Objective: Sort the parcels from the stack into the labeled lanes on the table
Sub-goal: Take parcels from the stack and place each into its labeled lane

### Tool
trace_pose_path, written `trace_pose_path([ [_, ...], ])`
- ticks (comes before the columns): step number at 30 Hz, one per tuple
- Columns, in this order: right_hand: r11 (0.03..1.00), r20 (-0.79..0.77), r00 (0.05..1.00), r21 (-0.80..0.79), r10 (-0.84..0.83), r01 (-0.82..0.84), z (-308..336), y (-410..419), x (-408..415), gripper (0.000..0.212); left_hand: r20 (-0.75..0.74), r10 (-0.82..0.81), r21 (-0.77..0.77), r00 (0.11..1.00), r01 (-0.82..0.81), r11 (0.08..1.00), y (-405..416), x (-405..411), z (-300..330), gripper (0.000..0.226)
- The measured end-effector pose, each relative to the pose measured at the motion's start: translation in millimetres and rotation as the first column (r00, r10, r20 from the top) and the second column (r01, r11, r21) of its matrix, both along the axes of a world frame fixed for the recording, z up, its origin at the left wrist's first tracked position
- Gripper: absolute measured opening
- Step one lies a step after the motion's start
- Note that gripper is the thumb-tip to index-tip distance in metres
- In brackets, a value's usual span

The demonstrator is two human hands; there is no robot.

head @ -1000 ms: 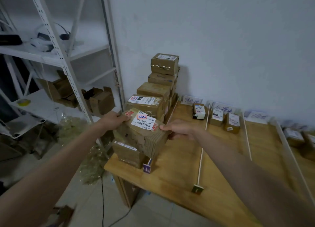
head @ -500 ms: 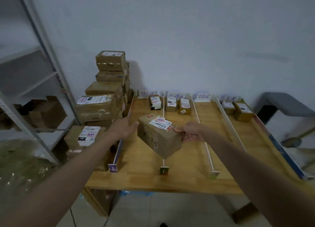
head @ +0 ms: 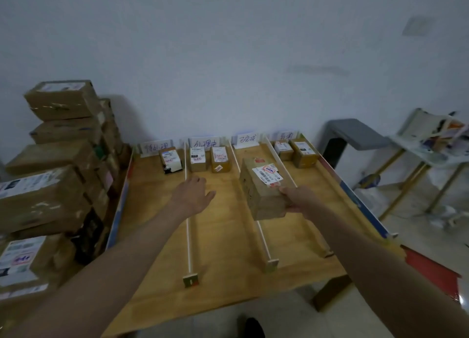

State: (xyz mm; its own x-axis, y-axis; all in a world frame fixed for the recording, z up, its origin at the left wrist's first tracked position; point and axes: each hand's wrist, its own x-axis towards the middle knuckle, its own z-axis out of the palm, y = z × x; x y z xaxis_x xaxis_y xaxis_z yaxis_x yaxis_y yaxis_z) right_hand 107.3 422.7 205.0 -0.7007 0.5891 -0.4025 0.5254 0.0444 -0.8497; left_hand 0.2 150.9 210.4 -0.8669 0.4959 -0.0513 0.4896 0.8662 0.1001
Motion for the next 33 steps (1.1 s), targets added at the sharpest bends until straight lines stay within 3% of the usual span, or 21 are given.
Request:
trace_pose_path([
  [15, 0.990, 0.120, 0.992, 0.134, 0.029, -0.045, -68, 154, -215, 0.064, 0.002, 0.130, -0.006, 0.992, -0.130, 0.992, 162, -173, -49, 0.049],
  [25, 0.972, 0.155, 0.977, 0.161, 0.145, -0.170, -143, 175, -337, 0.058, 0.028, 0.211, 0.013, 0.977, -0.211, 0.977, 199, -260, -108, 0.044],
  [33, 0.957, 0.227, 0.950, 0.147, 0.215, -0.252, -190, 168, -396, 0.056, 0.083, 0.254, 0.055, 0.964, -0.259, 0.964, 193, -284, -155, 0.046],
])
